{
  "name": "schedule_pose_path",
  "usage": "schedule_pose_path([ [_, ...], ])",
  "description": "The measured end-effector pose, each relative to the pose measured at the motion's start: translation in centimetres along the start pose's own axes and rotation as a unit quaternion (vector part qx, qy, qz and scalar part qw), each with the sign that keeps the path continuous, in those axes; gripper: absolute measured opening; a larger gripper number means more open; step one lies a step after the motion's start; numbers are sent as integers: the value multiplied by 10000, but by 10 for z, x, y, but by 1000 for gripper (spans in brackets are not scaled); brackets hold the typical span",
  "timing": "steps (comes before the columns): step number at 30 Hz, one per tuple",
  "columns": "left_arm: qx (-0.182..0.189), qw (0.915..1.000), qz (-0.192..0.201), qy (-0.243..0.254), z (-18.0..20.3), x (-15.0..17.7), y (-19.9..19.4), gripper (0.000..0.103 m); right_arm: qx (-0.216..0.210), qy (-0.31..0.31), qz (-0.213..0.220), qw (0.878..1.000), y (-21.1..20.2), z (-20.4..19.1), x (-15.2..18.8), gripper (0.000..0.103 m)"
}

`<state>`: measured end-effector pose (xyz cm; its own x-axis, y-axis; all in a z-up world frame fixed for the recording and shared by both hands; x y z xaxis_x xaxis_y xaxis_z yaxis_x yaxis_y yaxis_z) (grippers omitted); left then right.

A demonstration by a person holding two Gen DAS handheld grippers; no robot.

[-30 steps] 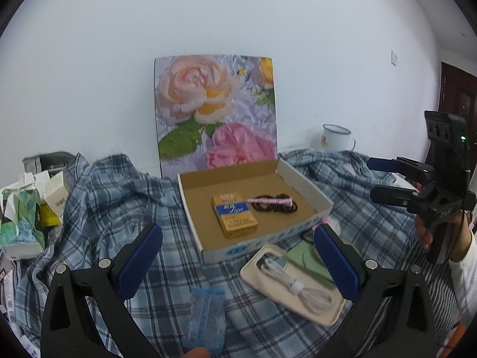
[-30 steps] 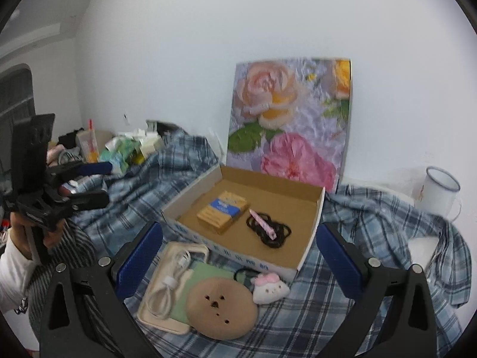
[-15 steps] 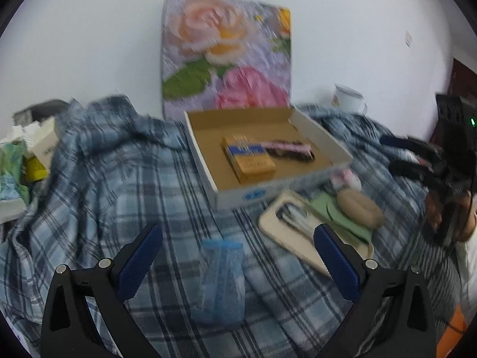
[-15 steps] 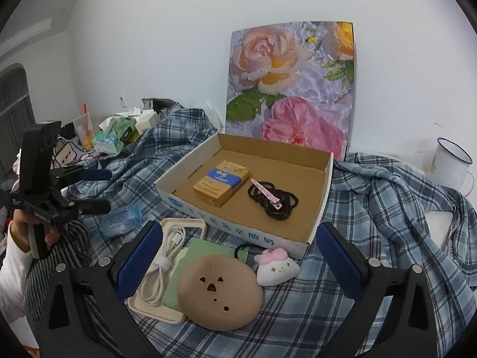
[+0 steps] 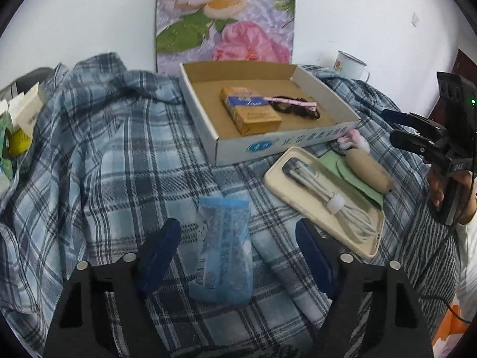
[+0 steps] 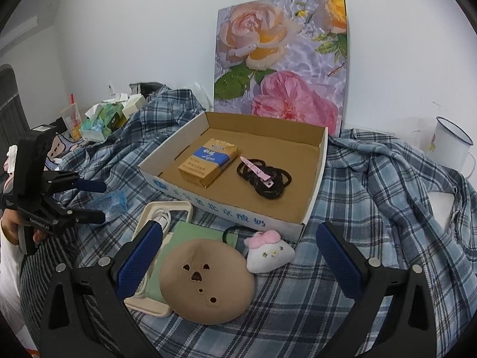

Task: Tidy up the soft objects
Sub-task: 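Grasp the blue plastic packet with the left gripper while the right gripper grasps the white bunny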

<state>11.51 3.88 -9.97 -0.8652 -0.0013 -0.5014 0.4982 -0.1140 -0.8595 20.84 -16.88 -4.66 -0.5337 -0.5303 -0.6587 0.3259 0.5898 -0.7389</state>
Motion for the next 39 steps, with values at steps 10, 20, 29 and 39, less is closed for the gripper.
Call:
schedule_pose_path([
  [10,-124,9994,-283,148,5,7,15,54,-2,129,-307,9994,13,8,8,103],
  [20,-173,9994,-269,135,4,7,16,41,-155,335,-576,9977,24,17,15,66],
  [29,-235,9992,-229,231,5,7,15,41,-215,685,-713,9949,37,33,17,48],
  [39,-286,9990,-200,282,7,7,14,41,-52,679,-903,9936,52,39,19,48],
])
Point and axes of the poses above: each gripper's, at about its wrist camera, not at the fingertips, and y roughly the way its jaws point, z to its right, x to its underside, the point moved 8 cm from there along y, roughly the way its jaws point, and after that the axes turned 10 degrees about -z, right-handed, at the moved point
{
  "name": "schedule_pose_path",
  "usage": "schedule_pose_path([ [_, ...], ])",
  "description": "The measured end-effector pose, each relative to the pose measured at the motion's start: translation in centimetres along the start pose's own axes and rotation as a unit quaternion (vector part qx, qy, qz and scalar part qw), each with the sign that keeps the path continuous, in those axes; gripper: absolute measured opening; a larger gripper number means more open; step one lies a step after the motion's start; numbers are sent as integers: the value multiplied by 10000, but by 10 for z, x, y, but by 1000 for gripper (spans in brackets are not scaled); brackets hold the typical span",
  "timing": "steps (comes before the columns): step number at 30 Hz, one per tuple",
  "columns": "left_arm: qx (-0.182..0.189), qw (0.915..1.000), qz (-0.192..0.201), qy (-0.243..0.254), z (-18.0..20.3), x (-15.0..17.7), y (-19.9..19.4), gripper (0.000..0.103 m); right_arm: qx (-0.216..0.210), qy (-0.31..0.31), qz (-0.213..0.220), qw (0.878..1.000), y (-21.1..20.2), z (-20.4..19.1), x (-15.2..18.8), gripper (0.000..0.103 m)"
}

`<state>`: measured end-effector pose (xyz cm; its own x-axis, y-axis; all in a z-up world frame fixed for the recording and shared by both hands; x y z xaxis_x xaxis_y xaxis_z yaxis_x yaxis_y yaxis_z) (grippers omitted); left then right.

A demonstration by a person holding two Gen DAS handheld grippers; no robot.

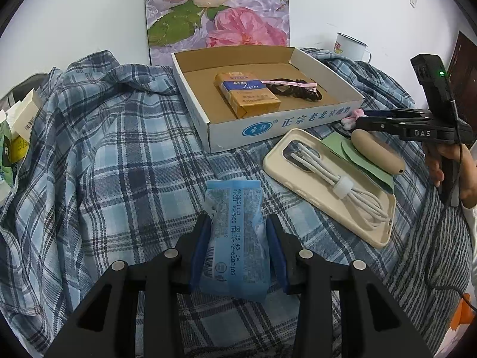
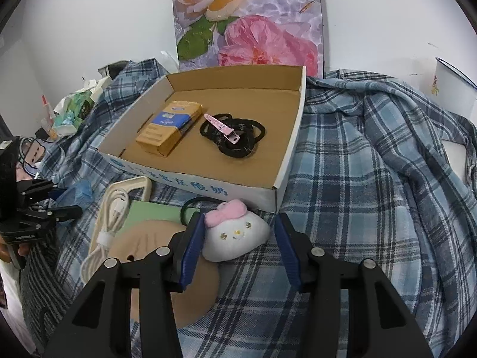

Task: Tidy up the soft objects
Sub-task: 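Grasp the blue plastic packet with the left gripper while the right gripper grasps the white bunny, then lift the blue packet and white bunny and carry them toward the box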

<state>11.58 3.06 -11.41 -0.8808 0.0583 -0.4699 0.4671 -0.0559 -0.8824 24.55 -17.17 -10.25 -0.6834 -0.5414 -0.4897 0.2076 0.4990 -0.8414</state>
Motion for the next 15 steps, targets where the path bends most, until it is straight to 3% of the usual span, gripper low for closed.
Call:
schedule_pose_path([
  [3,-11,10000,-2,22,0,0,0,41,-5,3,-43,10000,3,1,0,47],
  [4,-10,10000,2,19,0,0,0,41,-21,-12,-42,10000,3,1,0,41],
  [7,4,10000,19,19,1,0,-1,41,11,-112,-26,9999,1,-4,1,38],
  [15,178,9995,251,-57,-1,-4,-12,41,-83,-309,185,9993,-15,-13,5,35],
])
Point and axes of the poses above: each gripper's, at about its wrist camera, not at the fingertips, and y roughly the way its jaws point, z to its right, x to its underside, the point moved 8 cm from there along y, roughly the way its jaws point, and after that the axes turned 10 degrees about -z, right-handed, at the moved point
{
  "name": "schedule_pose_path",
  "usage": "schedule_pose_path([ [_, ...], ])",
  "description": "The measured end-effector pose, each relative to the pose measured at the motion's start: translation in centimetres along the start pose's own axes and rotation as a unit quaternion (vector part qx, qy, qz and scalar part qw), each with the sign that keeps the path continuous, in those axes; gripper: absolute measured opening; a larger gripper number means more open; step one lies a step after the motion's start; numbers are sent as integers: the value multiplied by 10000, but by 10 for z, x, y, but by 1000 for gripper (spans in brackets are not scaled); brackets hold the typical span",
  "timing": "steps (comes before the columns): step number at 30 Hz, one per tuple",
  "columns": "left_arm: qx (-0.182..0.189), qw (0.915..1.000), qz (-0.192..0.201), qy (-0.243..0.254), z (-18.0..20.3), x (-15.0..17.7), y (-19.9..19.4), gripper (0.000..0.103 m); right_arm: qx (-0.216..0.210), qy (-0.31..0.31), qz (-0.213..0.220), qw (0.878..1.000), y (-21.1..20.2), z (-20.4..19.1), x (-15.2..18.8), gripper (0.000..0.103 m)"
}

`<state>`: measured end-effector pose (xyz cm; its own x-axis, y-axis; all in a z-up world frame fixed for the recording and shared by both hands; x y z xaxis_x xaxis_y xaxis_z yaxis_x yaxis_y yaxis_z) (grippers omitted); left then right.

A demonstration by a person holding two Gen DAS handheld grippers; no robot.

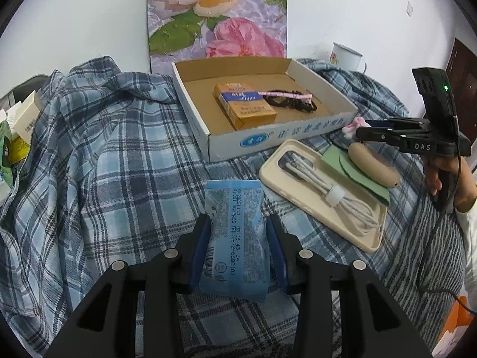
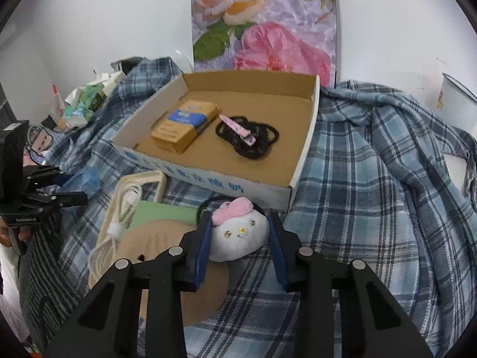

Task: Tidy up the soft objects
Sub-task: 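Lift the blue packet and white bunny and carry them toward the box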

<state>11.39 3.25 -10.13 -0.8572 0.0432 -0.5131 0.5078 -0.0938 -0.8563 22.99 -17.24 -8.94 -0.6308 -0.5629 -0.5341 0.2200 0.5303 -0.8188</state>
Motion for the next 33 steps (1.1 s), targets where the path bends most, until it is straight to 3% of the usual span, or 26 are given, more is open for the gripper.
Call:
schedule_pose_path([
  [7,102,9994,338,69,5,-6,-15,41,-406,-122,375,9984,-19,-11,-8,35],
  [16,-81,9967,801,-54,-2,-13,-36,41,-565,-243,737,9954,-36,-20,-12,35],
  [33,-286,9921,1212,-133,3,-29,-59,41,-294,-443,1490,9874,-73,-22,-21,36],
])
Point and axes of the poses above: each gripper's, at about its wrist camera, not at the fingertips, and y roughly the way its jaws point, z to its right, x to its underside, the point moved 8 cm from there along y, roughly the way its jaws point, and after that the axes turned 10 degrees about -z, right-handed, at the moved point
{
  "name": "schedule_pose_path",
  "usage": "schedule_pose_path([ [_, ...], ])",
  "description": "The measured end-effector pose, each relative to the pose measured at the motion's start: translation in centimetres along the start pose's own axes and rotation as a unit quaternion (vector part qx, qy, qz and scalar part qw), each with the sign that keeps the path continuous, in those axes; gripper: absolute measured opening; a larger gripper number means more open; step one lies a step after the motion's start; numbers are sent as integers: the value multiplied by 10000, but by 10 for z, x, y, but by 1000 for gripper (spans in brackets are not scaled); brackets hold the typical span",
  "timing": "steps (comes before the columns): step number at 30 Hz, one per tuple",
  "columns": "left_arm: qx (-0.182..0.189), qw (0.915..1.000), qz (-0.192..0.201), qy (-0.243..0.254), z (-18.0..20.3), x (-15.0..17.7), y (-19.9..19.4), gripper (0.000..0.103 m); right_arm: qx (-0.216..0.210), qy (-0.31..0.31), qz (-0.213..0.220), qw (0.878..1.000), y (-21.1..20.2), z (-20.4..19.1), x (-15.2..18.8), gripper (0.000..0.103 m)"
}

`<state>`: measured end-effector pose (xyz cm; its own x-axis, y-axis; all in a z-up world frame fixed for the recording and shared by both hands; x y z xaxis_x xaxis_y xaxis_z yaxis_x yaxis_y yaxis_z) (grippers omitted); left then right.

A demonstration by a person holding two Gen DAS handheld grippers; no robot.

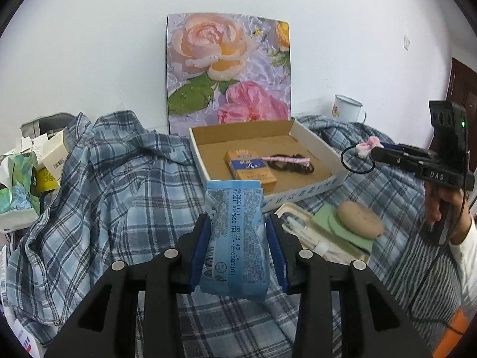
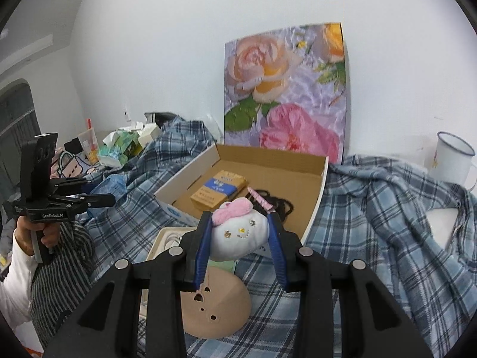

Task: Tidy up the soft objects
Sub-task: 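Lift the blue packet and white bunny and carry them toward the box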

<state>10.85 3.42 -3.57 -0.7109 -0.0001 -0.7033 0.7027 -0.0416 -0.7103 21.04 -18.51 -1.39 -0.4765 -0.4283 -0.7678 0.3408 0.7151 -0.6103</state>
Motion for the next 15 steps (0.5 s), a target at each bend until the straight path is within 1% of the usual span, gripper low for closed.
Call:
schedule_pose_path([
  [5,-35,9999,145,-42,4,-12,-11,41,90,-34,139,9999,-9,0,-6,36],
  [8,-90,9998,200,-30,9,-21,-17,41,31,-90,180,9998,-16,-5,-13,36],
  [15,-174,9990,422,12,21,-53,-43,41,72,-219,537,9983,-48,-24,-44,36],
])
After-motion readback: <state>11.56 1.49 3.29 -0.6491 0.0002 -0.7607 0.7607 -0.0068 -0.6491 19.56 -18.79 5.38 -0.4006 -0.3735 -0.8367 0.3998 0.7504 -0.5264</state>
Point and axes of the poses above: each gripper's, at about its wrist camera, not at the fingertips, and y roughly the way its jaws point, z to its right, x to its underside, the point moved 8 cm from there along y, roughly the way its jaws point, and after that the axes turned 10 degrees about -z, right-handed, at the moved point
